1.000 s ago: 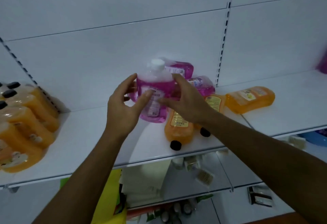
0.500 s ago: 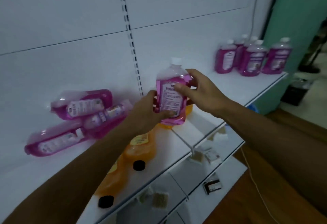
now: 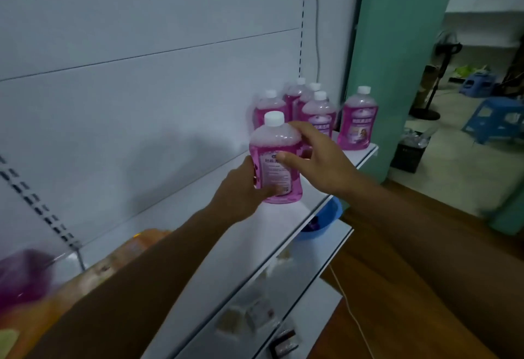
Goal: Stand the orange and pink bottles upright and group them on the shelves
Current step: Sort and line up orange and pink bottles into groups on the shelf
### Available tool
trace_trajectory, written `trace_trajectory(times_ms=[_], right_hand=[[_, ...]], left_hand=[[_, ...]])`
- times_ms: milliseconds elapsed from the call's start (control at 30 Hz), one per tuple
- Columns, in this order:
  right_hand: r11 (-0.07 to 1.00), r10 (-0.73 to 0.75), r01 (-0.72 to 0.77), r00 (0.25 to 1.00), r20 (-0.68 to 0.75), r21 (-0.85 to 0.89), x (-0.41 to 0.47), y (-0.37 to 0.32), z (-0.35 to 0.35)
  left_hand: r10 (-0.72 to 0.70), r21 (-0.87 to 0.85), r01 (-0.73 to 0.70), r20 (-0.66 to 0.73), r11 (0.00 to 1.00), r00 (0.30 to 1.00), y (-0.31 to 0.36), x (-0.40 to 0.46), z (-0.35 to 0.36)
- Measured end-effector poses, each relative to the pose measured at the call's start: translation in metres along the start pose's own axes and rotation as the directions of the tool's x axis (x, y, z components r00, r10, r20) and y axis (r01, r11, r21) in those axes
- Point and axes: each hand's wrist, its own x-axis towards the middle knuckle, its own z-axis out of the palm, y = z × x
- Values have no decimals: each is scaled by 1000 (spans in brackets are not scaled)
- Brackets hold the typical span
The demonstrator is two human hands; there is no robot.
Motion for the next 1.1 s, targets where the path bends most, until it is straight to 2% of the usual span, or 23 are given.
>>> trace_trajectory(times_ms=[267,533,700,800,967,1100], right_hand=[[1000,27,-26,998,62,-17,66,91,-52],[990,40,-32,998,58,-140,97,125,-56],[965,-49,36,998,-44,-261,99,110,-52],[922,-221,183,972,-76,-341,99,93,-38],[833,-426,422,902,72,-359,93,49,29],[835,-426,496,857,290,-238,73,9,103]], left_hand=[[-164,-59,159,-88,985,983,-22,106,77],[-238,-85,228,-120,970,964,-37,133,92],[-301,58,305,-72,950,951,-39,124,82],[-351,213,368,-115,905,929,-44,102,61],[-297,416,366,-224,832,928,-47,40,4],[-285,477,429,-345,767,894,-52,-32,-52]])
